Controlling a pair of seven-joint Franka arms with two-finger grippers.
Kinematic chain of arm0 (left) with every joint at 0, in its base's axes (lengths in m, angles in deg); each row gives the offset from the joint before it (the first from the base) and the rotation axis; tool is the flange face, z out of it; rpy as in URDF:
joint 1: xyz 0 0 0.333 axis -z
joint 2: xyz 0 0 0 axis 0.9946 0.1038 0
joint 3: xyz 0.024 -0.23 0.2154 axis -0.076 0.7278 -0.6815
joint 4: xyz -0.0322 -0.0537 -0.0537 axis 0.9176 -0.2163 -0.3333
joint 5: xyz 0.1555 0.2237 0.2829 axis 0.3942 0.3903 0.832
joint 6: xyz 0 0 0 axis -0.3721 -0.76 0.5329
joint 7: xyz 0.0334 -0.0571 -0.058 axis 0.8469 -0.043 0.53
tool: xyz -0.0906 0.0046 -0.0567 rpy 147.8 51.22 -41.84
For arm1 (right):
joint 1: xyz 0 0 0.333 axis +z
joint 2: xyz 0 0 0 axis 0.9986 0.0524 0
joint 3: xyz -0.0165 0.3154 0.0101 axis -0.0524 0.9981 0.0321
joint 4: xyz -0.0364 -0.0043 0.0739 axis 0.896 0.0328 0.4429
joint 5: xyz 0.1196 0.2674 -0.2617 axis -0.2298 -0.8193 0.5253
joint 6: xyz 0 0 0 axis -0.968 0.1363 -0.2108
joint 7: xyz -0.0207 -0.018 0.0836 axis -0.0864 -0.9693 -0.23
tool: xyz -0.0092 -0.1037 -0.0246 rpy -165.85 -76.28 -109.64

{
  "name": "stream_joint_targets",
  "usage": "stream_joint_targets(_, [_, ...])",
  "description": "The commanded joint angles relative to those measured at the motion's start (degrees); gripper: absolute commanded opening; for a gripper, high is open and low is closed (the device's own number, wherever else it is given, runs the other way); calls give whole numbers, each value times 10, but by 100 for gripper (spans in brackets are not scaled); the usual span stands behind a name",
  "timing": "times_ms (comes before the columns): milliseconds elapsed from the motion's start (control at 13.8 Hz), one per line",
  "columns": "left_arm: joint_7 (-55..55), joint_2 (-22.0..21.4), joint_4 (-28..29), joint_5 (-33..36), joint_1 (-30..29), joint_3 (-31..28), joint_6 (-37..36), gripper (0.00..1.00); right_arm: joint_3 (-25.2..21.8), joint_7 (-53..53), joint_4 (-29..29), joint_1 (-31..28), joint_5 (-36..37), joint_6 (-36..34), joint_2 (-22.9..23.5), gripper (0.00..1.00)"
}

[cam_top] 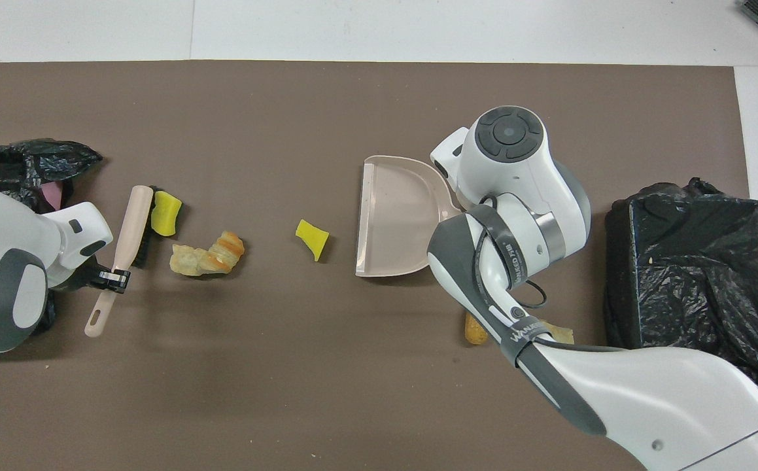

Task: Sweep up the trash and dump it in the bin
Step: 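Sweep the sponges and bread into the dustpan with the left gripper's brush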

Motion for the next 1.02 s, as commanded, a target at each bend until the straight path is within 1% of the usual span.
stream_joint_targets(0, [134, -41, 48, -2, 57, -6, -3, 0, 5, -13, 44, 15, 23, 48, -14, 0])
stream_joint_targets(73, [183, -45, 53, -2, 73, -6, -3, 0, 5, -12, 49, 18, 26, 62, -9, 0])
stream_joint_targets(218, [261, -52, 63, -2, 109, -6, 8, 0, 5, -11, 51, 20, 27, 67, -6, 0])
stream_joint_targets(290, [271, -52, 63, -6, 120, -6, 11, 0, 5, -10, 51, 19, 27, 67, -6, 0])
stream_joint_targets(435, [270, -50, 68, -42, 138, -6, 34, 0, 5, -8, 51, 19, 27, 68, -5, 0])
stream_joint_targets(508, [268, -41, 67, -57, 154, -6, 59, 0, 5, -7, 51, 19, 27, 74, -5, 0])
stream_joint_targets(653, [266, -26, 63, -85, 178, -6, 77, 0, 5, -7, 51, 19, 27, 75, -5, 0])
stream_joint_targets(798, [262, -12, 45, -136, 205, -6, 95, 0, 5, -7, 52, 19, 27, 75, -5, 0])
stream_joint_targets(870, [269, 2, 37, -140, 224, -6, 105, 0, 5, -7, 52, 19, 26, 75, -5, 0])
stream_joint_targets(943, [275, 28, 27, -147, 255, -6, 128, 0, 5, -5, 53, 18, 26, 75, -5, 0])
